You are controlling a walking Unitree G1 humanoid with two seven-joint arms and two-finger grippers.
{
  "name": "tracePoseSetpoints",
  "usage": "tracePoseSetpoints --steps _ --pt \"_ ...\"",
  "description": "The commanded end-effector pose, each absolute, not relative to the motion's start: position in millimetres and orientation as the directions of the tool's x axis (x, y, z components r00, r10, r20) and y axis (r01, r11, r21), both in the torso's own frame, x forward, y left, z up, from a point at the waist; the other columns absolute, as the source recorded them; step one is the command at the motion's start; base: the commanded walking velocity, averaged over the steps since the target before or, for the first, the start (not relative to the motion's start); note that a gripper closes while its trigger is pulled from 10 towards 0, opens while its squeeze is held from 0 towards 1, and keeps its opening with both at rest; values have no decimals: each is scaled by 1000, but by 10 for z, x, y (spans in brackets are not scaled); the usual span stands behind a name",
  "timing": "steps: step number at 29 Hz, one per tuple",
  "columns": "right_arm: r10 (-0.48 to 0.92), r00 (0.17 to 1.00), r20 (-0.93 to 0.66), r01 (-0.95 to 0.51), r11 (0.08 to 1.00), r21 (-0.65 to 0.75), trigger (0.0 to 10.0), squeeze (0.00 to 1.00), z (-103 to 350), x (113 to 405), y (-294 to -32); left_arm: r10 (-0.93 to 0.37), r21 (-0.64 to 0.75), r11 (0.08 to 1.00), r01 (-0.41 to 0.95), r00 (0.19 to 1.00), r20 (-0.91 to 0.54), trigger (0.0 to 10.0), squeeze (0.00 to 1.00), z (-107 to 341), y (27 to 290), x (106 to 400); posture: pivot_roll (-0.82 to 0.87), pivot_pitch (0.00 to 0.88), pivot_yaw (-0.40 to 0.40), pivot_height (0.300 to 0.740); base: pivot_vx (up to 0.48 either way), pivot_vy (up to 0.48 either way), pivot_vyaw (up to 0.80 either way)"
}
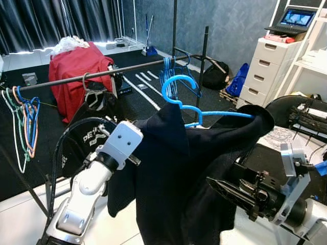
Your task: Hang hanger
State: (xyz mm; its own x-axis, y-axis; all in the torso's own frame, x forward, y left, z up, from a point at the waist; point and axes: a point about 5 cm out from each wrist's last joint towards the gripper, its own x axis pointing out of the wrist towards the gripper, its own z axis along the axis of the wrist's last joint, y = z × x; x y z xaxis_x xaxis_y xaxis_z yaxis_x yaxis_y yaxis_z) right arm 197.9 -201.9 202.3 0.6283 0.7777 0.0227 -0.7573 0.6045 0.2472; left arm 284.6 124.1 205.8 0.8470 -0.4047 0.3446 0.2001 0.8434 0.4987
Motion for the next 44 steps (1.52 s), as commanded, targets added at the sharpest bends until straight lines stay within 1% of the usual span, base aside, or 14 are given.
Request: tracePoseSetpoints --steps 1,4,10,14,16,20,23,29,32,39,41,42,43,44 --pt "779 627 -15 -752 610 247 10000 0 2001 1967 -2010 -402 499 845 192 844 356 10000 0 2059 1251 2847 -87 0 -4 740 0 0 0" --pt "782 623 -41 -753 613 239 10000 0 1985 1952 -2016 -402 499 845 192 844 355 10000 0 2055 1251 2849 -87 0 -4 740 0 0 0" --pt "907 414 69 -887 386 253 10000 0 2165 1700 -1770 -405 499 844 197 843 353 10000 0 2044 1239 2853 -91 0 1 740 0 0 0" --pt "912 398 103 -896 362 257 10000 0 2203 1694 -1706 -407 500 843 198 842 353 10000 0 2045 1236 2852 -91 0 1 740 0 0 0" --pt "885 455 97 -869 418 265 10000 0 2164 1769 -1734 -407 501 843 198 842 353 10000 0 2046 1235 2852 -89 0 1 740 0 0 0" --pt "879 466 99 -863 427 269 10000 0 2156 1782 -1739 -408 501 842 198 842 352 10000 0 2046 1236 2852 -88 0 0 740 0 0 0" --pt "908 402 117 -891 359 277 10000 0 2193 1706 -1690 -407 501 843 198 843 351 10000 0 2042 1240 2854 -89 0 0 740 0 0 0" --pt "872 464 -157 -831 490 264 10000 0 1947 1693 -1834 -406 502 842 197 845 348 10000 0 2031 1243 2859 -97 0 -2 740 0 0 0" --pt "747 486 -454 -766 614 190 10000 0 1707 1593 -2127 -403 505 841 194 847 345 10000 0 2023 1250 2871 -103 0 0 740 0 0 0" --pt "733 455 -507 -773 607 185 10000 0 1693 1499 -2167 -402 507 840 192 848 345 10000 0 2026 1256 2884 -106 0 1 740 0 0 0" --pt "815 400 -420 -817 525 239 10000 0 1824 1420 -2032 -404 508 839 192 847 347 10000 0 2030 1249 2890 -111 0 3 740 0 0 0" --pt "889 350 -296 -865 428 262 10000 0 1984 1368 -1881 -407 508 839 195 844 348 10000 0 2032 1238 2893 -112 0 3 740 0 0 0" --pt "889 350 -296 -865 428 262 10000 0 1984 1368 -1881 -407 508 839 195 844 348 10000 0 2032 1238 2893 -112 0 3 740 0 0 0" --pt "932 321 -170 -895 357 266 10000 0 2124 1354 -1770 -410 508 839 197 843 349 10000 0 2033 1229 2896 -114 0 6 740 0 0 0"
